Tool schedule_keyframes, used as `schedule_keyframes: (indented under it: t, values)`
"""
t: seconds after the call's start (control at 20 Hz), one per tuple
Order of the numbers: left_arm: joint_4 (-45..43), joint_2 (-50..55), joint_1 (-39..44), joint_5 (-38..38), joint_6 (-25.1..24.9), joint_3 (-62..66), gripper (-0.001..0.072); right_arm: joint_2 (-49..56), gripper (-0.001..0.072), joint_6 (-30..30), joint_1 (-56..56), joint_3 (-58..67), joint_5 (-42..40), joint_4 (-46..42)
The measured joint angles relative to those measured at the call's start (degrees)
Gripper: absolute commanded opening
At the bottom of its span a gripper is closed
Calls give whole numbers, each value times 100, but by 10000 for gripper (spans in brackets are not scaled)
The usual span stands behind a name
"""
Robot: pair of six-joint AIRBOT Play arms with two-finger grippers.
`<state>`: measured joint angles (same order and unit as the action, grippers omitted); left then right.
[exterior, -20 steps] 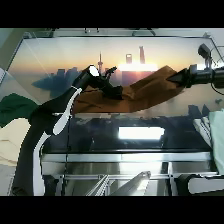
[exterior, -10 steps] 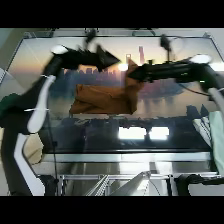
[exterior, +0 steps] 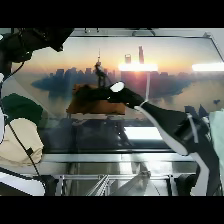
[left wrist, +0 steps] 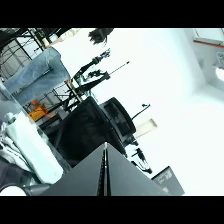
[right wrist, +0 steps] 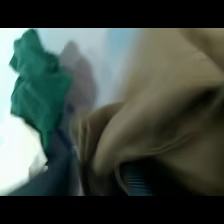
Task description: Fold the shirts.
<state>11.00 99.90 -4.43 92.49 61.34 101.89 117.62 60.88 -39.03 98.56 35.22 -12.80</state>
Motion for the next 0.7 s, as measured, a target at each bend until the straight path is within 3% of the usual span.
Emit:
schedule_keyframes:
  t: [0.05,0.1,0.15,0.35,0.6,0.65,0.7]
  values:
    - [9,-59,-26,39,-44,-160,9,138,450,-13,-79,227,85,2]
    - [39,-103,-46,74,-63,-313,9,219,336,-46,-111,404,212,2]
    - [42,-131,-55,109,-87,-442,9,243,164,-50,-85,531,435,0]
    - [81,-188,-55,286,-186,-791,7,4,158,26,586,754,1672,-22]
    - [72,-205,-61,732,-273,-911,5,-505,127,756,1987,798,3416,-660]
    - [59,-210,-66,828,-302,-931,5,-623,138,920,2227,761,3683,-951]
    - [33,-223,-68,905,-341,-979,5,-765,257,1088,2457,667,3947,-1309]
